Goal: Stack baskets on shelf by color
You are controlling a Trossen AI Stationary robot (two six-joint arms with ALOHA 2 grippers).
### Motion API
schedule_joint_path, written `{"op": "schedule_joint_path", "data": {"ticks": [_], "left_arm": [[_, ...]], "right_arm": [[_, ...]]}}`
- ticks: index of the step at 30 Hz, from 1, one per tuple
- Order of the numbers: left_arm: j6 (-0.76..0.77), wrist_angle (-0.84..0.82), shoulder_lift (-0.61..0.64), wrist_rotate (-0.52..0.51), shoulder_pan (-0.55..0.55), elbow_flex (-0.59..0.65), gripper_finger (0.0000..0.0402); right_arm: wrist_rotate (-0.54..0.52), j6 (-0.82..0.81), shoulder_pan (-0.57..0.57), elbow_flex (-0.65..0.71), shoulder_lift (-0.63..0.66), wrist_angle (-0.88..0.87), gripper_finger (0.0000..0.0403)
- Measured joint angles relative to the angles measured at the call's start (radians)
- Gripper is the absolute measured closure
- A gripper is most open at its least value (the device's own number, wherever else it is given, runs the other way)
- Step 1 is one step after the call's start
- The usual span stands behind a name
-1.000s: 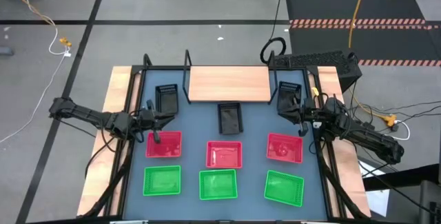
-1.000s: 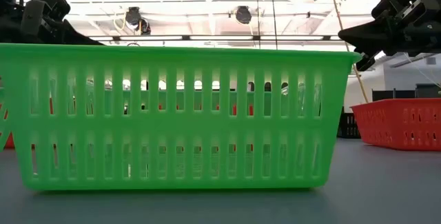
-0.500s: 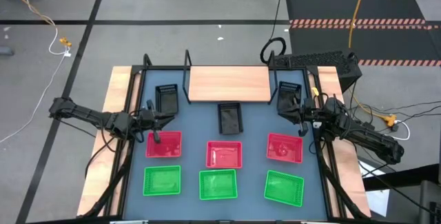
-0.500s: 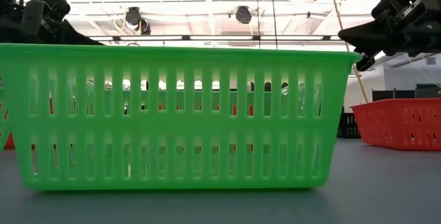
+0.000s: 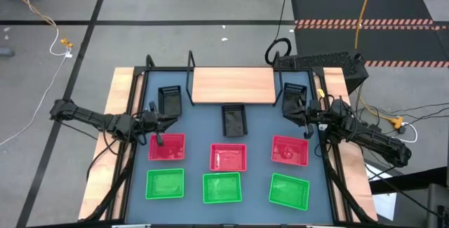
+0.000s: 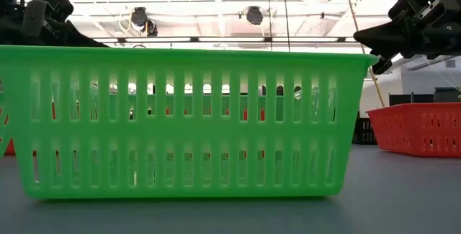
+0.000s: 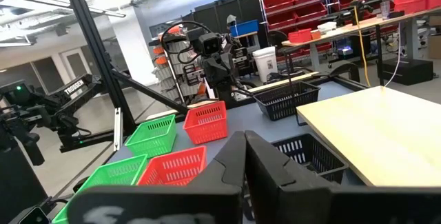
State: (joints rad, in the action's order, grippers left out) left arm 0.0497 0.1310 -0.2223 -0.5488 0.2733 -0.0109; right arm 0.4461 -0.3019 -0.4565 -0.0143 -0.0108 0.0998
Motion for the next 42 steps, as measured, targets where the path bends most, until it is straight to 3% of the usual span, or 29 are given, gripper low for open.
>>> {"op": "schedule_joint_path", "data": {"ticks": [5,14,20,27,32,42], "left_arm": [[0.0,0.0,0.0,0.0,0.0,0.0,0.036],[0.0,0.0,0.0,0.0,0.0,0.0,0.036],[0.0,0.0,0.0,0.0,0.0,0.0,0.036],[-0.013,0.003,0.0,-0.003,0.0,0.0,0.036],[-0.218,0.057,-0.001,-0.08,-0.015,0.0,0.036],[-0.119,0.159,-0.002,-0.077,-0.016,0.0,0.036]], "right_arm": [[0.0,0.025,0.0,0.0,0.0,0.0,0.0403],[0.0,0.461,0.0,0.0,0.0,0.058,0.0403],[0.0,0.58,0.0,0.0,0.0,0.057,0.0403],[0.0,0.553,0.0,0.0,0.0,0.086,0.0403],[-0.004,0.533,0.0,0.0,-0.003,0.202,0.0403],[-0.024,0.202,0.0,0.0,-0.093,0.479,0.0403]]}}
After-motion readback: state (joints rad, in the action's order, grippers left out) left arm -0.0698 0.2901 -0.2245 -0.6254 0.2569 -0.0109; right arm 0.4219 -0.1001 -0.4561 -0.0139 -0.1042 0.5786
